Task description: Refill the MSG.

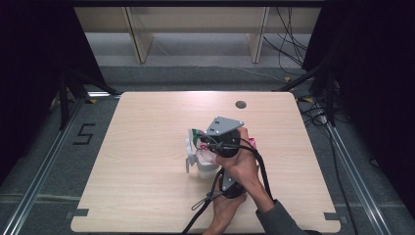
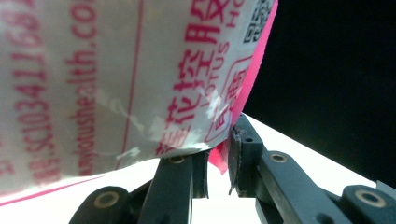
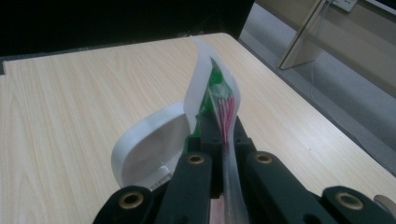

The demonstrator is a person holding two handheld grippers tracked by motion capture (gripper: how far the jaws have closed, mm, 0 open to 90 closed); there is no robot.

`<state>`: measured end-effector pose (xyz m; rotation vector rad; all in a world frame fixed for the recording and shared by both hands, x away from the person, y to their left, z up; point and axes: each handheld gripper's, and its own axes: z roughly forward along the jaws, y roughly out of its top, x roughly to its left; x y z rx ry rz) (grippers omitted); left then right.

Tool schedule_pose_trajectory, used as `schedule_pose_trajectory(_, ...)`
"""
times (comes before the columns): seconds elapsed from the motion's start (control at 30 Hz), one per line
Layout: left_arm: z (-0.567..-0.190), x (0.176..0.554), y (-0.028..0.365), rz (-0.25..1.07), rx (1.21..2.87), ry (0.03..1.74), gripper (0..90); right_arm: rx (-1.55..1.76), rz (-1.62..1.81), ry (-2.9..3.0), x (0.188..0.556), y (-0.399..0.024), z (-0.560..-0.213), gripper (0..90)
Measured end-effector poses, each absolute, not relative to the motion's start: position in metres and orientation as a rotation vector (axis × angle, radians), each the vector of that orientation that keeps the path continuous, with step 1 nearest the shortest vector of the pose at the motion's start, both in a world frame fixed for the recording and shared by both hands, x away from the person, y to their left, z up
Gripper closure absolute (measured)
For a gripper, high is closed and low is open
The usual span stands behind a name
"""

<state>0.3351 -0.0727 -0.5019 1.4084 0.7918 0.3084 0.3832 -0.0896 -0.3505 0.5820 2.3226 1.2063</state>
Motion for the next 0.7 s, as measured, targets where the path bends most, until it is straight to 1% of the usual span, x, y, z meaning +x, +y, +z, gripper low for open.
schedule_pose_trajectory(0.07, -0.502, 0.336, -0.073, 0.305, 1.401, 0.797, 79.1, 0.559, 1.218, 2.326, 0.384, -0.091, -0.349, 90.0)
schedule_pose_trajectory(0.1, -0.503, 0.337, -0.063, 0.369, 1.544, 0.753, 79.1, 0.562, 1.224, 2.324, 0.384, -0.092, -0.349, 90.0)
schedule_pose_trajectory(0.13, -0.503, 0.338, -0.062, 0.379, 1.565, 0.748, 79.1, 0.561, 1.225, 2.329, 0.385, -0.093, -0.349, 90.0)
schedule_pose_trajectory(0.2, -0.503, 0.337, -0.063, 0.389, 1.55, 0.766, 79.1, 0.566, 1.24, 2.325, 0.385, -0.094, -0.349, 90.0)
schedule_pose_trajectory(0.23, -0.503, 0.336, -0.062, 0.411, 1.524, 0.803, 79.1, 0.564, 1.245, 2.332, 0.384, -0.095, -0.348, 90.0)
schedule_pose_trajectory(0.27, -0.503, 0.337, -0.063, 0.402, 1.504, 0.808, 79.1, 0.564, 1.258, 2.319, 0.384, -0.095, -0.347, 90.0)
schedule_pose_trajectory(0.4, -0.503, 0.337, -0.06, 0.416, 1.533, 0.808, 79.1, 0.569, 1.288, 2.32, 0.384, -0.101, -0.344, 90.0)
schedule_pose_trajectory(0.43, -0.503, 0.338, -0.058, 0.428, 1.569, 0.768, 79.0, 0.564, 1.309, 2.31, 0.385, -0.102, -0.344, 90.0)
schedule_pose_trajectory(0.5, -0.504, 0.337, -0.056, 0.426, 1.584, 0.782, 79.0, 0.592, 1.327, 2.319, 0.384, -0.105, -0.342, 90.0)
schedule_pose_trajectory(0.7, -0.506, 0.337, -0.053, 0.434, 1.593, 0.788, 78.7, 0.587, 1.387, 2.291, 0.385, -0.116, -0.337, 90.0)
